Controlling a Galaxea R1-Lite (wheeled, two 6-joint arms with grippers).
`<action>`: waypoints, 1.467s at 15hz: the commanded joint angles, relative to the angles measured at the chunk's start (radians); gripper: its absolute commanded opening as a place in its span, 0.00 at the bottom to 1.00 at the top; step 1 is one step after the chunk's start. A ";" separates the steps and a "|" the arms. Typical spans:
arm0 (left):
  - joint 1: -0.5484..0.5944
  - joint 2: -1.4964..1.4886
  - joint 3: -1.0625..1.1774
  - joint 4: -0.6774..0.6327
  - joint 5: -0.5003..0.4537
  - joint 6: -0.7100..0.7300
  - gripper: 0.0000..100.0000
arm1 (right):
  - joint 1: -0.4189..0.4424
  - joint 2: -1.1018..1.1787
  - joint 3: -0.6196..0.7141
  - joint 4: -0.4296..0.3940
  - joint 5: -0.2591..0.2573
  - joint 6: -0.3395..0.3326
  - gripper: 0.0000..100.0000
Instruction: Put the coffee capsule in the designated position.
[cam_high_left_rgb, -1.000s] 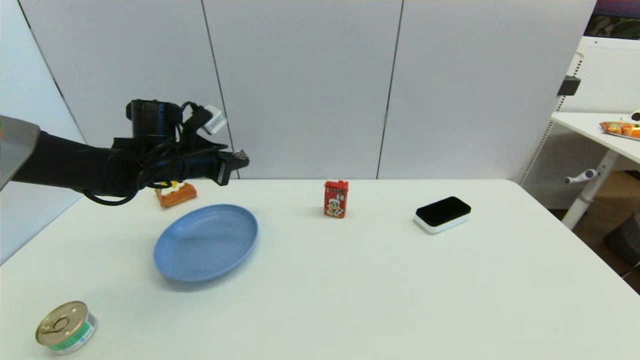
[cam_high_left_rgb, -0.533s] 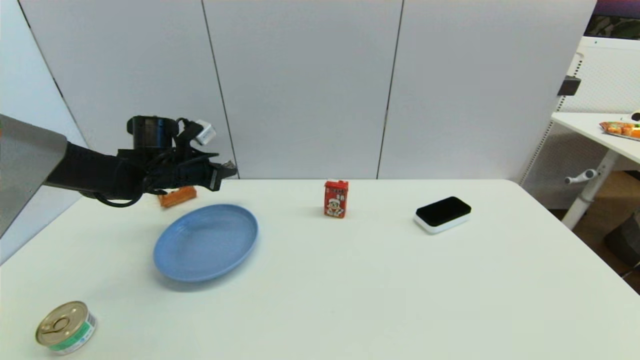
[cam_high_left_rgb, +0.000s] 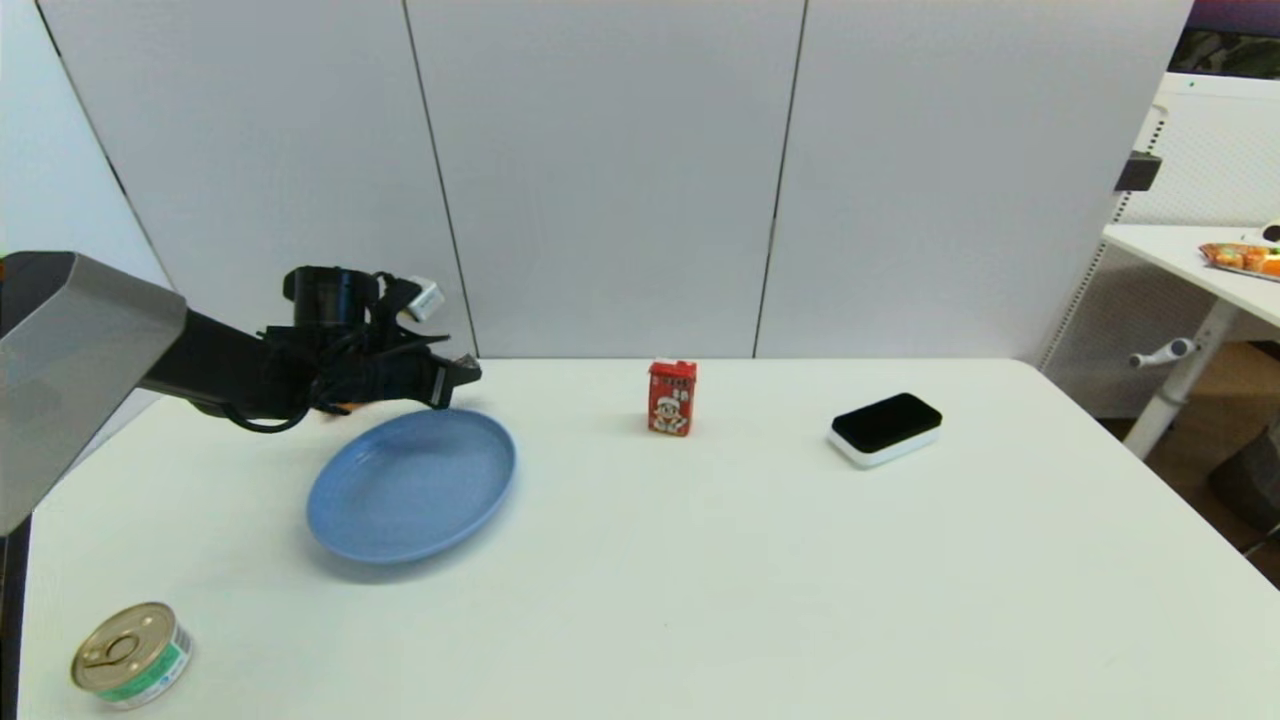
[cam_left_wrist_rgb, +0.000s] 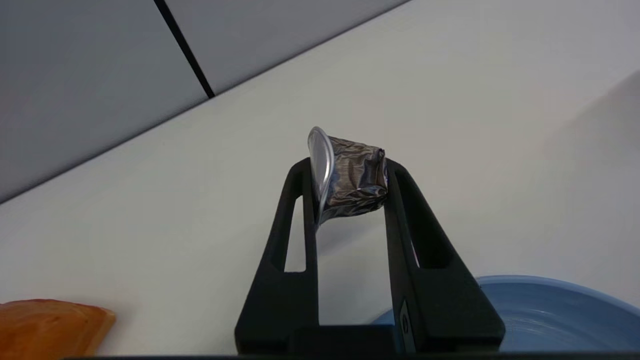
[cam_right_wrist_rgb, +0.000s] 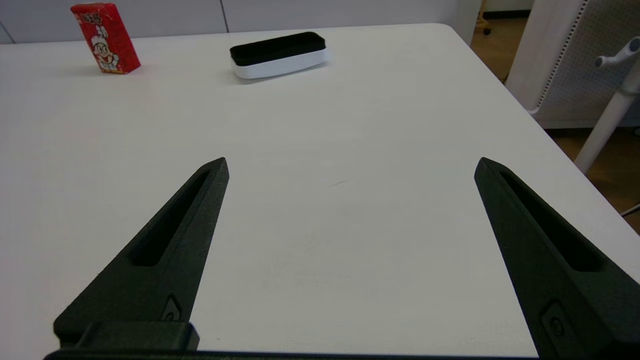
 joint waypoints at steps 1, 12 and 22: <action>0.000 0.025 0.003 -0.005 -0.003 0.002 0.00 | 0.000 0.001 0.000 0.000 0.000 0.000 1.00; -0.002 -0.176 0.004 0.094 0.000 0.017 1.00 | 0.000 0.001 0.000 0.000 0.000 0.000 1.00; 0.038 -1.030 0.535 0.308 0.273 -0.001 1.00 | 0.000 0.001 0.000 0.000 0.000 0.000 1.00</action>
